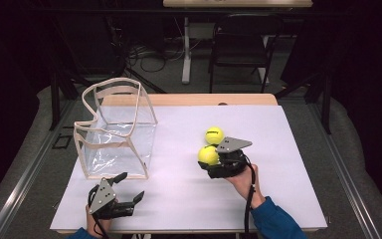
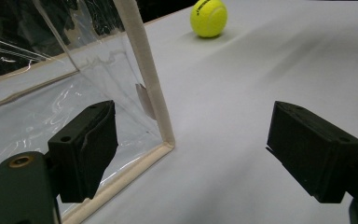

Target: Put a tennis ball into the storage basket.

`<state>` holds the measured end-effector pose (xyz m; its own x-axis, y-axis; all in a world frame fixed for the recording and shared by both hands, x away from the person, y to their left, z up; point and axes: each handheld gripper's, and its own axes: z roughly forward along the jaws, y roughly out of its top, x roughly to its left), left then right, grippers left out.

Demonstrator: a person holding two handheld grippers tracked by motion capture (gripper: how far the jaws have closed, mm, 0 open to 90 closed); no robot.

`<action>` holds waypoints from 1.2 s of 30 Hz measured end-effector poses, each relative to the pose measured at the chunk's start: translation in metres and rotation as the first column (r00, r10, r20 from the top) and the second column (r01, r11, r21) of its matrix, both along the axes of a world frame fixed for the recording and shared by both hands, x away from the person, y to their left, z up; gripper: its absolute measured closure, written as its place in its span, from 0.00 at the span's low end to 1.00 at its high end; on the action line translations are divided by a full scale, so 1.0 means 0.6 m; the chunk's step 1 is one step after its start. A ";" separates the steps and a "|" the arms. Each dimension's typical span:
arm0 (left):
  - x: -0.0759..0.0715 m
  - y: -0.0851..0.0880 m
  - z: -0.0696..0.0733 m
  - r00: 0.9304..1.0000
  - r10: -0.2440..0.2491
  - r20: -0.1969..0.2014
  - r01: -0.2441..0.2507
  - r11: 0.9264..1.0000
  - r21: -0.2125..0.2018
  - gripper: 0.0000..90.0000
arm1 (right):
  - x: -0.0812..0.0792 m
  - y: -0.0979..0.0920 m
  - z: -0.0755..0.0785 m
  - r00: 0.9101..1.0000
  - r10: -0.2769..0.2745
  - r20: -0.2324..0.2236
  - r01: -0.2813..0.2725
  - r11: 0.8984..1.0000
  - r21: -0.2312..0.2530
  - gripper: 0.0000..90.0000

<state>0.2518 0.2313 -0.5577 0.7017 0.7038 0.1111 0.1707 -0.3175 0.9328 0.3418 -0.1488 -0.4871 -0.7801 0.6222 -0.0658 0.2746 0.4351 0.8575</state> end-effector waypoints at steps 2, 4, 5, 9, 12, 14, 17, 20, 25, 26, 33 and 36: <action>0.000 0.000 0.000 1.000 0.000 0.000 0.000 1.000 0.001 0.18 | 0.002 0.001 -0.001 1.000 0.003 -0.005 -0.003 1.000 0.002 0.28; 0.000 -0.001 0.001 1.000 -0.002 0.002 0.002 1.000 0.002 0.18 | 0.002 0.003 -0.002 1.000 0.005 -0.009 -0.005 1.000 -0.003 0.28; 0.000 -0.001 0.001 1.000 -0.002 0.004 0.002 1.000 0.001 0.18 | 0.003 0.004 -0.003 1.000 0.007 -0.010 -0.008 1.000 -0.002 0.28; 0.000 0.000 0.000 1.000 -0.001 0.001 0.001 1.000 -0.002 0.18 | 0.006 0.006 -0.001 1.000 0.010 -0.014 -0.009 1.000 0.005 0.28; -0.001 0.000 0.001 1.000 -0.001 0.004 0.001 1.000 -0.001 0.18 | 0.008 0.011 0.000 1.000 0.018 -0.015 -0.018 1.000 0.007 0.28; -0.001 0.000 0.001 1.000 -0.004 0.004 0.004 1.000 0.001 0.18 | 0.010 0.015 0.002 1.000 0.025 -0.017 -0.024 1.000 0.011 0.28; 0.000 0.000 0.001 1.000 -0.006 0.006 0.006 1.000 0.002 0.18 | 0.010 0.020 0.005 0.999 0.036 -0.013 -0.036 0.999 0.016 0.28; 0.000 0.000 0.001 1.000 -0.006 0.006 0.006 1.000 0.002 0.18 | 0.010 0.022 0.007 0.999 0.038 -0.013 -0.038 0.999 0.015 0.28; 0.000 0.000 0.000 1.000 -0.003 0.003 0.003 1.000 -0.003 0.18 | 0.017 0.031 0.011 0.999 0.048 -0.012 -0.047 0.999 0.012 0.28; 0.000 -0.001 0.001 1.000 -0.003 0.003 0.003 1.000 -0.002 0.18 | 0.017 0.031 0.011 0.999 0.048 -0.012 -0.047 0.999 0.012 0.28; 0.001 0.000 0.001 1.000 -0.005 0.003 0.005 1.000 -0.004 0.18 | 0.028 0.047 0.020 0.998 0.069 -0.009 -0.069 0.998 0.005 0.29; 0.001 0.000 0.001 1.000 -0.006 0.004 0.006 1.000 -0.004 0.18 | 0.033 0.050 0.023 0.997 0.076 -0.020 -0.076 0.997 0.016 0.29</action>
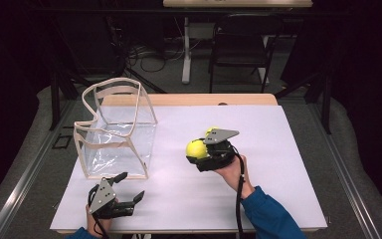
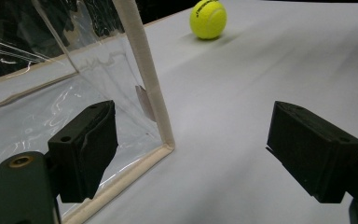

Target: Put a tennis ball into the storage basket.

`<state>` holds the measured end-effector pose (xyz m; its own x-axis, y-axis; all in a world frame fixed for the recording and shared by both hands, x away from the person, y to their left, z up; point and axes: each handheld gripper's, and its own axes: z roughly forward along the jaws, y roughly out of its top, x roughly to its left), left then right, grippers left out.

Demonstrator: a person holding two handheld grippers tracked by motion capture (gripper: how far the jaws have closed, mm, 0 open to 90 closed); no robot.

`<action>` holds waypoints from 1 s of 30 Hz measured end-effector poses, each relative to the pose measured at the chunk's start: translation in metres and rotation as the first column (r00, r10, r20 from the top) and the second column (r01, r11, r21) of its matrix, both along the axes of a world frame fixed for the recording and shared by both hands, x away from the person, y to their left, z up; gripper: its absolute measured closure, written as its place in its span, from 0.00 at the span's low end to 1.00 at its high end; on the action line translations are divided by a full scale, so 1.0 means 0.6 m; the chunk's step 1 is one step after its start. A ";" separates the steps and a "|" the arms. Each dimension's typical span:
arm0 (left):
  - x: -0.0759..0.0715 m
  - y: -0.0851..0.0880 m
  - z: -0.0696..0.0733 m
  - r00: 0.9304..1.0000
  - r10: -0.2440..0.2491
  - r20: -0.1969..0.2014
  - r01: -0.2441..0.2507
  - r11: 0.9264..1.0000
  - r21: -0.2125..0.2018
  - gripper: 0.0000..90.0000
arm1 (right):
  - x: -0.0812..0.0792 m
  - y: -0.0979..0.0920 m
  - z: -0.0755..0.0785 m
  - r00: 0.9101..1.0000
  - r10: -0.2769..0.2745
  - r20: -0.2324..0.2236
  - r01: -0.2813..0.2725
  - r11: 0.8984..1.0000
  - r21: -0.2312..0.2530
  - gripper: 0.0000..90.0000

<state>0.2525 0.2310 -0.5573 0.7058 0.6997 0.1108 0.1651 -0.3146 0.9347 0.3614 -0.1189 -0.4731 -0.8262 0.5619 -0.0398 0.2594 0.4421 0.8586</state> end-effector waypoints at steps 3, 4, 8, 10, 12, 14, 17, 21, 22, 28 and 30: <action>0.000 0.000 0.000 1.000 -0.002 0.001 0.002 1.000 0.000 0.18 | 0.003 0.004 0.004 1.000 0.008 0.000 -0.008 1.000 -0.002 0.29; 0.000 0.000 0.000 1.000 -0.002 0.001 0.002 1.000 -0.001 0.18 | 0.003 0.005 0.006 1.000 0.006 0.004 -0.006 1.000 -0.008 0.29; 0.000 0.000 0.000 1.000 -0.001 0.001 0.001 1.000 -0.001 0.18 | 0.006 0.007 0.008 1.000 0.012 0.005 -0.012 1.000 -0.007 0.29; 0.000 0.000 0.000 1.000 -0.001 0.001 0.001 1.000 -0.001 0.18 | 0.006 0.007 0.008 1.000 0.012 0.005 -0.012 1.000 -0.007 0.29; 0.000 0.000 0.000 1.000 0.000 0.000 0.000 1.000 -0.003 0.18 | 0.006 0.007 0.008 1.000 0.012 0.005 -0.012 1.000 -0.007 0.29; 0.001 0.000 0.000 1.000 -0.001 0.000 0.001 1.000 0.001 0.18 | 0.017 0.014 0.017 1.000 0.025 0.000 -0.025 1.000 -0.012 0.29; 0.001 0.000 0.000 1.000 0.000 0.001 0.000 1.000 0.000 0.18 | 0.022 0.019 0.024 1.000 0.030 0.005 -0.030 0.999 -0.015 0.29; 0.001 0.001 -0.001 1.000 0.004 -0.004 -0.004 1.000 -0.006 0.18 | 0.029 0.021 0.029 0.999 0.037 -0.001 -0.037 0.999 -0.010 0.29; 0.001 0.001 -0.001 1.000 0.004 -0.003 -0.004 1.000 -0.005 0.18 | 0.030 0.021 0.031 0.999 0.037 -0.002 -0.037 0.999 -0.009 0.29; 0.001 0.000 -0.001 1.000 -0.001 -0.002 0.001 1.000 -0.001 0.18 | 0.036 0.022 0.039 0.999 0.032 0.008 -0.032 0.999 -0.012 0.29; 0.000 0.001 0.000 1.000 0.001 -0.002 -0.001 1.000 -0.004 0.18 | 0.037 0.024 0.040 0.999 0.033 0.011 -0.032 0.999 -0.008 0.29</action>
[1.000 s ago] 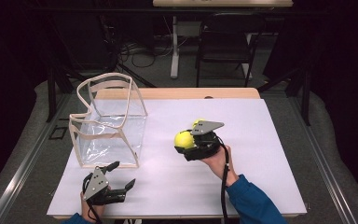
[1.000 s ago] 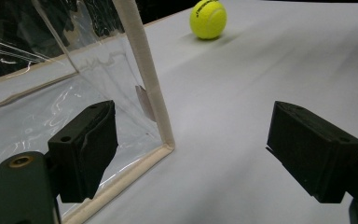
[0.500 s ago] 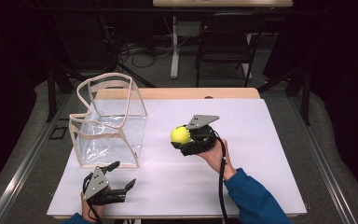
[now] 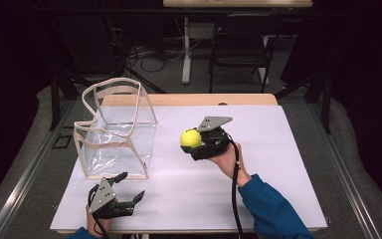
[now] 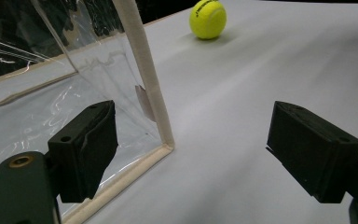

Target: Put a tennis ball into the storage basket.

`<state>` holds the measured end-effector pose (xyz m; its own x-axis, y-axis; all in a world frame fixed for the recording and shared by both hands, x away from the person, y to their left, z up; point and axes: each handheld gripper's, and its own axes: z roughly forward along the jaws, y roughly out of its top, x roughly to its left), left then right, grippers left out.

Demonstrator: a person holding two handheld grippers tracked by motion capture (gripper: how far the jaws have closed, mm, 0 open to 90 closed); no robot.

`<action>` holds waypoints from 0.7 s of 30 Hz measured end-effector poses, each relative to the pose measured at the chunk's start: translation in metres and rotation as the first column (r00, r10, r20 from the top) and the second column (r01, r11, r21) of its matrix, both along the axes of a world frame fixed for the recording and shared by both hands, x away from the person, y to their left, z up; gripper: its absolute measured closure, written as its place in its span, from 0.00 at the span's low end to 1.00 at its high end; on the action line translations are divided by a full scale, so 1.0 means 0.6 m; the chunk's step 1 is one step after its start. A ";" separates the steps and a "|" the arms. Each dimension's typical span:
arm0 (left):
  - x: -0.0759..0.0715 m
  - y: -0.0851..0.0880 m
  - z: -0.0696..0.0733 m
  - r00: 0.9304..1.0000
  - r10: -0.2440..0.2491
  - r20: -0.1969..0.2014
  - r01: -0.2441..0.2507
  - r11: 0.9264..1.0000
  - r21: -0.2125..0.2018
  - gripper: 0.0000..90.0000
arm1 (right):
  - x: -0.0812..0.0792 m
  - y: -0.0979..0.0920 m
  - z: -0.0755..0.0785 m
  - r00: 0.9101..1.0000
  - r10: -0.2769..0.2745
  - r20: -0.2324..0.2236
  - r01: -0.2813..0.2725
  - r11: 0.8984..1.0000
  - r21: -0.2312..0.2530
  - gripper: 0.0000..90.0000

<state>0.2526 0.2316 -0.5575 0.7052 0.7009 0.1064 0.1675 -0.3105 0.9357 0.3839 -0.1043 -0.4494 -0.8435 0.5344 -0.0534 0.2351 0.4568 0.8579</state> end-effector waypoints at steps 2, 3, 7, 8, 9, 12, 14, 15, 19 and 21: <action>0.000 0.000 0.000 1.000 -0.001 0.000 0.001 1.000 -0.001 0.18 | 0.002 0.003 0.001 1.000 0.000 0.003 0.000 1.000 -0.002 0.29; 0.001 0.000 0.000 1.000 -0.003 0.002 0.003 1.000 0.000 0.18 | 0.003 0.004 0.002 1.000 0.001 0.004 -0.001 1.000 -0.001 0.29; 0.001 -0.001 0.000 1.000 -0.003 0.003 0.003 1.000 0.000 0.18 | 0.006 0.011 0.005 1.000 0.005 0.008 -0.005 1.000 -0.013 0.29; 0.001 -0.001 0.000 1.000 -0.002 0.002 0.002 1.000 0.000 0.18 | 0.007 0.013 0.006 1.000 0.005 0.011 -0.005 1.000 -0.017 0.29; 0.001 -0.001 0.000 1.000 -0.001 0.001 0.001 1.000 -0.001 0.18 | 0.008 0.015 0.008 1.000 0.009 0.012 -0.009 1.000 -0.021 0.29; 0.002 -0.001 0.000 1.000 -0.001 0.002 0.001 1.000 -0.003 0.18 | 0.010 0.019 0.013 1.000 0.011 0.020 -0.011 1.000 -0.025 0.29; 0.002 -0.001 -0.001 1.000 0.002 0.001 -0.002 1.000 -0.006 0.18 | 0.011 0.020 0.018 1.000 0.013 0.024 -0.012 1.000 -0.028 0.29; 0.002 -0.001 -0.001 1.000 0.002 0.002 -0.002 1.000 -0.006 0.18 | 0.011 0.021 0.019 1.000 0.013 0.025 -0.012 1.000 -0.028 0.29; 0.002 -0.001 0.000 1.000 0.000 0.004 0.000 1.000 -0.004 0.18 | 0.015 0.025 0.026 0.999 0.015 0.029 -0.015 0.999 -0.033 0.29; 0.002 -0.001 0.000 1.000 -0.001 0.004 0.001 1.000 -0.003 0.18 | 0.016 0.026 0.029 0.999 0.016 0.031 -0.015 0.999 -0.034 0.29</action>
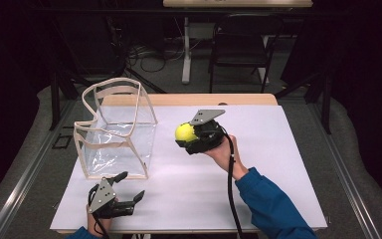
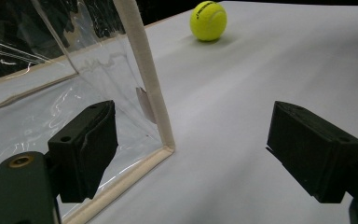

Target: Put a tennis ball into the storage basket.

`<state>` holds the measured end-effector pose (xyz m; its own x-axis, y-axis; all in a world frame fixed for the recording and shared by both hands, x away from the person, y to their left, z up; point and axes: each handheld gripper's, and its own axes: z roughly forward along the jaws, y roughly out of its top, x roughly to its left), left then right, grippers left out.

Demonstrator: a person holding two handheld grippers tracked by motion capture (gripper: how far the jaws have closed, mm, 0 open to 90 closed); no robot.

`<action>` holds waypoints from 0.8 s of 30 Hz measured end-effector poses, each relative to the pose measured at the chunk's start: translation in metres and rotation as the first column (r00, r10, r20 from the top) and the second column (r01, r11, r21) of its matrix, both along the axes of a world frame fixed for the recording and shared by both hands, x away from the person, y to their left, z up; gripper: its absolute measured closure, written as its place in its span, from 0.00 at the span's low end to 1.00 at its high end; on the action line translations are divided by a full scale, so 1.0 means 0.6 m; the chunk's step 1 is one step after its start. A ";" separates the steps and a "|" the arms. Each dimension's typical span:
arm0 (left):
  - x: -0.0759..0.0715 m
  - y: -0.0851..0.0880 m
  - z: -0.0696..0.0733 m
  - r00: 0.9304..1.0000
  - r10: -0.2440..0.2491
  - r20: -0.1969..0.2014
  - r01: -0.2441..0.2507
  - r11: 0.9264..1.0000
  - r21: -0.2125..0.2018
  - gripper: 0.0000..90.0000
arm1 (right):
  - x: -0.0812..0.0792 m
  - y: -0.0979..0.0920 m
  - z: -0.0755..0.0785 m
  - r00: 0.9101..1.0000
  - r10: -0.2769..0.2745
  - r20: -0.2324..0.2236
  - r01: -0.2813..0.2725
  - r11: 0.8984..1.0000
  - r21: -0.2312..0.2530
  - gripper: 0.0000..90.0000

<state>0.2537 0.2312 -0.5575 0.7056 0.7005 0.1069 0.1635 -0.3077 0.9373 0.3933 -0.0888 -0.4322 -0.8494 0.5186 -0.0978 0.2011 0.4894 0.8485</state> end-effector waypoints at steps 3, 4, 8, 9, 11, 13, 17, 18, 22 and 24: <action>0.000 0.000 0.000 1.000 0.001 0.001 -0.001 1.000 -0.001 0.18 | 0.001 0.002 0.004 1.000 0.002 0.005 -0.002 1.000 -0.004 0.29; 0.000 0.000 0.000 1.000 0.001 0.001 -0.001 1.000 0.001 0.18 | 0.001 0.002 0.006 1.000 0.002 0.007 -0.002 1.000 -0.004 0.29; 0.000 0.000 0.000 1.000 0.003 0.001 -0.003 1.000 0.000 0.18 | 0.003 0.003 0.011 1.000 0.002 0.007 -0.002 1.000 -0.009 0.29; 0.000 0.000 0.000 1.000 0.003 0.001 -0.002 1.000 0.000 0.18 | 0.004 0.003 0.011 1.000 0.001 0.007 -0.001 1.000 -0.010 0.29; 0.000 0.000 0.000 1.000 0.001 0.001 -0.001 1.000 0.001 0.18 | 0.006 0.003 0.012 1.000 0.000 0.007 0.000 1.000 -0.014 0.29; 0.000 0.000 0.000 1.000 0.001 0.002 -0.001 1.000 0.001 0.18 | 0.007 0.004 0.014 1.000 0.000 0.010 0.000 1.000 -0.017 0.29; 0.000 0.000 0.000 1.000 0.004 -0.002 -0.004 1.000 -0.005 0.18 | 0.010 0.004 0.018 1.000 0.000 0.009 0.000 1.000 -0.020 0.29; 0.001 -0.001 -0.001 1.000 0.004 -0.003 -0.004 1.000 -0.005 0.18 | 0.010 0.005 0.019 1.000 -0.001 0.011 0.001 1.000 -0.018 0.29; 0.000 0.000 0.000 1.000 0.002 0.001 -0.002 1.000 0.000 0.18 | 0.015 0.009 0.023 1.000 0.002 0.013 -0.002 1.000 -0.021 0.29; 0.000 0.000 0.000 1.000 0.001 0.001 -0.001 1.000 0.000 0.18 | 0.017 0.011 0.025 1.000 0.003 0.015 -0.002 1.000 -0.023 0.29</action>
